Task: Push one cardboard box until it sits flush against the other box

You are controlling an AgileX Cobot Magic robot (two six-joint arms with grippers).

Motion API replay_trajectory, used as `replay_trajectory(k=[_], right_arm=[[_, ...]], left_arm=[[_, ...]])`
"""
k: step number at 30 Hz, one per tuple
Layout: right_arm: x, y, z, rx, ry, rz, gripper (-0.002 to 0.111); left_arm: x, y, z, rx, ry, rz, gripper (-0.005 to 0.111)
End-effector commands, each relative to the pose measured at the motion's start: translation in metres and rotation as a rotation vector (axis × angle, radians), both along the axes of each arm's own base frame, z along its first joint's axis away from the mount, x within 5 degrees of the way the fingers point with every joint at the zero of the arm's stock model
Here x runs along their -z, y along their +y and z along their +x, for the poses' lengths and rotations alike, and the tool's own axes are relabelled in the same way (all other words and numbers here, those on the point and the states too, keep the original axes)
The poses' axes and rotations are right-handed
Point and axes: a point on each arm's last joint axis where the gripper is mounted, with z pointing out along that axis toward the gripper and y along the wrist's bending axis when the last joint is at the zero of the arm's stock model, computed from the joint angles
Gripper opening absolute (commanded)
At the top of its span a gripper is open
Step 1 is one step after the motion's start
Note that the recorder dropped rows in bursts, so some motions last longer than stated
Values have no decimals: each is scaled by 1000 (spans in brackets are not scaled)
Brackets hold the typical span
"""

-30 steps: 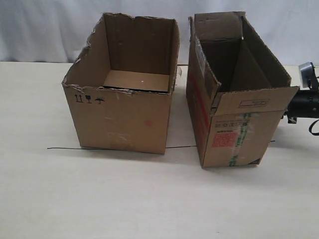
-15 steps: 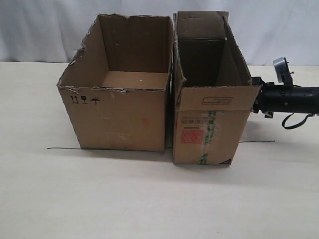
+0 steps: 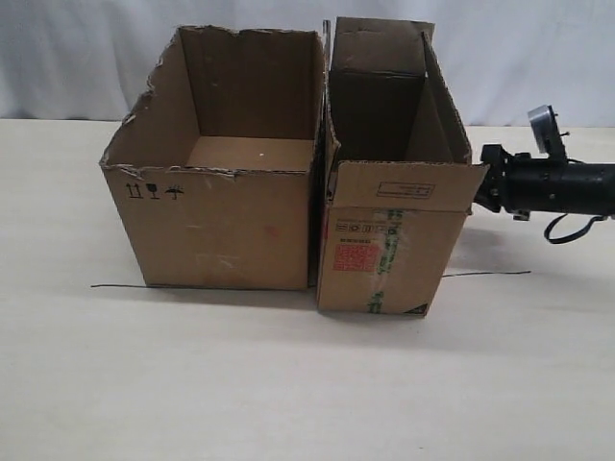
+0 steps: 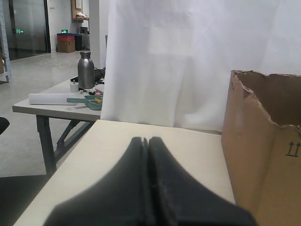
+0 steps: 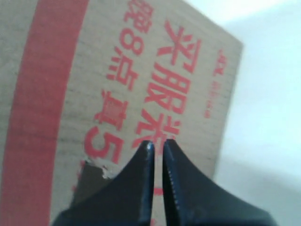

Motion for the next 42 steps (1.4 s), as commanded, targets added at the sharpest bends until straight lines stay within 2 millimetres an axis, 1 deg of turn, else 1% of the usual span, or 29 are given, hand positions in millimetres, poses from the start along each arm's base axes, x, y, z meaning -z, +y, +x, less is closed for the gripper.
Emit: replay_trajectory(k=[1,4,5,6,7,9,11,12,14,15,16,17,18,20,22,24,27,29,34,42], right_arm=[[-33,-31,-8,11,-41,-80,5],[-67,-37,-22,50,-103,-140,5],[-75,-38,-28,66,-130,-175,5],[-92,-38,-46,108,-188,-255,5],[-98,-38,-55,132,-208,-276,5],[-107,-37,-81,172,-258,-327,5],[-112,-32,-108,191,-306,-339,5],[-114,-28,-132,215,-362,-337,5],[-110,-19,-157,215,-411,-362,5],[-105,-7,-179,162,-438,-404,5],[-103,0,-188,140,-434,-417,5],[-99,17,-203,73,-444,-444,5],[-98,25,-208,45,-453,-467,5],[-101,50,-221,-15,-486,-558,5],[-99,66,-230,-50,-504,-645,5],[-97,82,-240,-107,-524,-687,5],[-99,100,-244,-155,-537,-681,5],[-103,108,-239,-161,-539,-663,5],[-107,118,-226,-158,-544,-661,5],[-101,129,-208,-164,-531,-706,5]], left_arm=[[0,-1,0,9,-11,-6,0],[0,-1,0,9,-11,-6,0],[0,-1,0,9,-11,-6,0],[0,-1,0,9,-11,-6,0],[0,-1,0,9,-11,-6,0],[0,-1,0,9,-11,-6,0],[0,-1,0,9,-11,-6,0],[0,-1,0,9,-11,-6,0],[0,-1,0,9,-11,-6,0],[0,-1,0,9,-11,-6,0],[0,-1,0,9,-11,-6,0],[0,-1,0,9,-11,-6,0],[0,-1,0,9,-11,-6,0],[0,-1,0,9,-11,-6,0],[0,-1,0,9,-11,-6,0],[0,-1,0,9,-11,-6,0],[0,-1,0,9,-11,-6,0],[0,-1,0,9,-11,-6,0],[0,-1,0,9,-11,-6,0],[0,-1,0,9,-11,-6,0]])
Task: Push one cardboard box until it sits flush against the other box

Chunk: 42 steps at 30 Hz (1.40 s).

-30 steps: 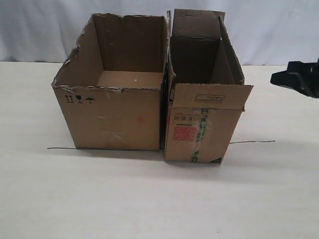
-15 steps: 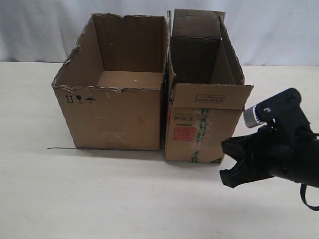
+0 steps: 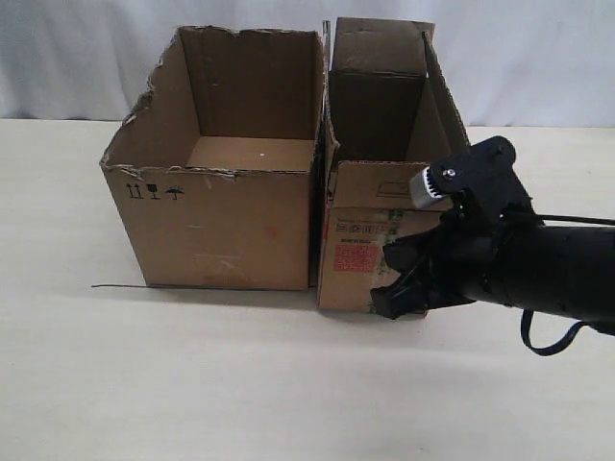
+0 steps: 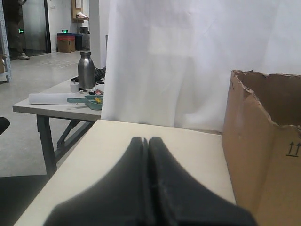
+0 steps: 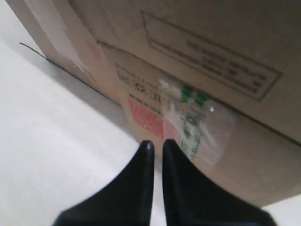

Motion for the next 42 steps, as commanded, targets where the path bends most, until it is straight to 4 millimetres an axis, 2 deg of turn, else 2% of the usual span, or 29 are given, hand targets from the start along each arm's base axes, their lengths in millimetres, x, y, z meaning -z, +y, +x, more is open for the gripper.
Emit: replay_trajectory(k=[1,19,24,42], right_arm=[[4,5,13,28,-6,-48,5],[8,25,55,91,-55,-141,5],[2,25,60,108,-77,-141,5],[1,25,60,86,-103,-167,5]], left_arm=[[0,-1,0,9,-11,-6,0],[0,-1,0,9,-11,-6,0],[0,-1,0,9,-11,-6,0],[0,-1,0,9,-10,-4,0]])
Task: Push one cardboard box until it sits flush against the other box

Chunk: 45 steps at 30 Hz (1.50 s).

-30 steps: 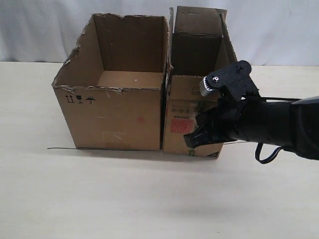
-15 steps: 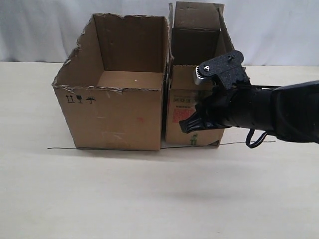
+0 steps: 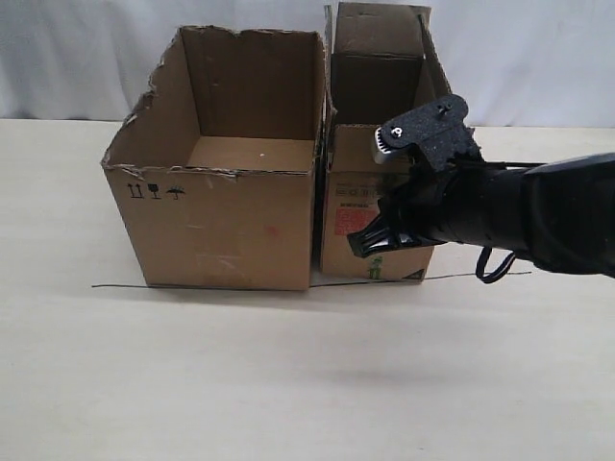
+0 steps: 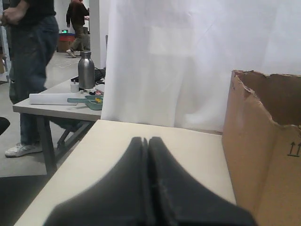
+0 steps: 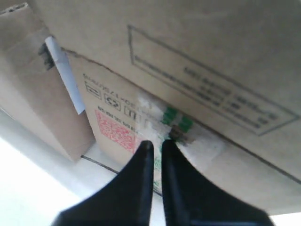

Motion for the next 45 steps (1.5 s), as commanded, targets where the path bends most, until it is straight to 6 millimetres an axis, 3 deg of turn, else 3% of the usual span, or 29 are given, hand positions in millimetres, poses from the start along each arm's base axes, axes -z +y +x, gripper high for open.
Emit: replay_trajectory(k=[1,7,13,17,23,28,38,45], right_arm=[[-2,0,2,-5,-14,-12,5],[-2,-1,2,5,-24,-24,5],[-23,1,-8,-41,-42,79,5],[-32,4,-21,-113,-15,177,5],[-47,-9,-42,-134,-48,225,5],[-59,-3,-66,-312,-9,354,5],[-29,23,-48,-399,133,347,5],[-18,63,-36,-390,93,228,5]], left_arm=[[0,-1,0,9,-10,-4,0],[0,-1,0,9,-10,-4,0],[0,-1,0,9,-11,-6,0],[0,-1,0,9,-11,-6,0],[0,-1,0,9,-11,-6,0],[0,-1,0,9,-11,-6,0],[0,-1,0,9,-11,-6,0],[0,-1,0,9,-11,-6,0]])
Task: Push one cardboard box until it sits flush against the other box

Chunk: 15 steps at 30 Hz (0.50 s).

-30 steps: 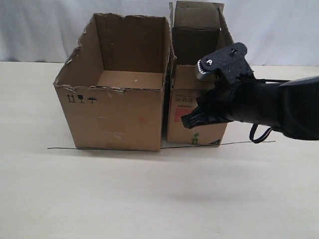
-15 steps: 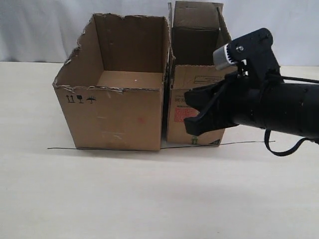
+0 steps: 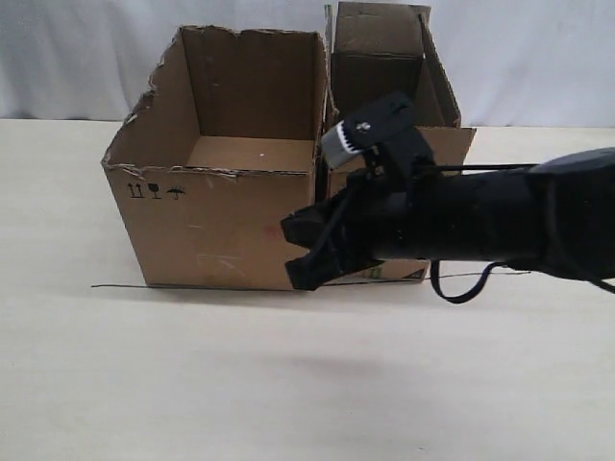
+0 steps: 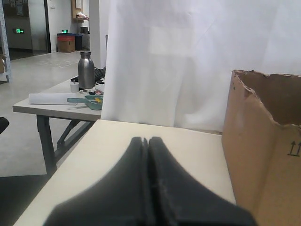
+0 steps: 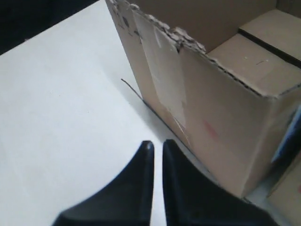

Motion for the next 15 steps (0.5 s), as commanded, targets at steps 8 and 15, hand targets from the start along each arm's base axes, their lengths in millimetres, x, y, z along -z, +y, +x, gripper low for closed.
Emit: replay_trajectory(k=[8,15], right_arm=[[14,35,25,50,-51,-91,5],[10,40,38,100,-93,-106,5]], left_arm=[[0,-1,0,9,-11,-6,0],[0,-1,0,9,-11,-6,0]])
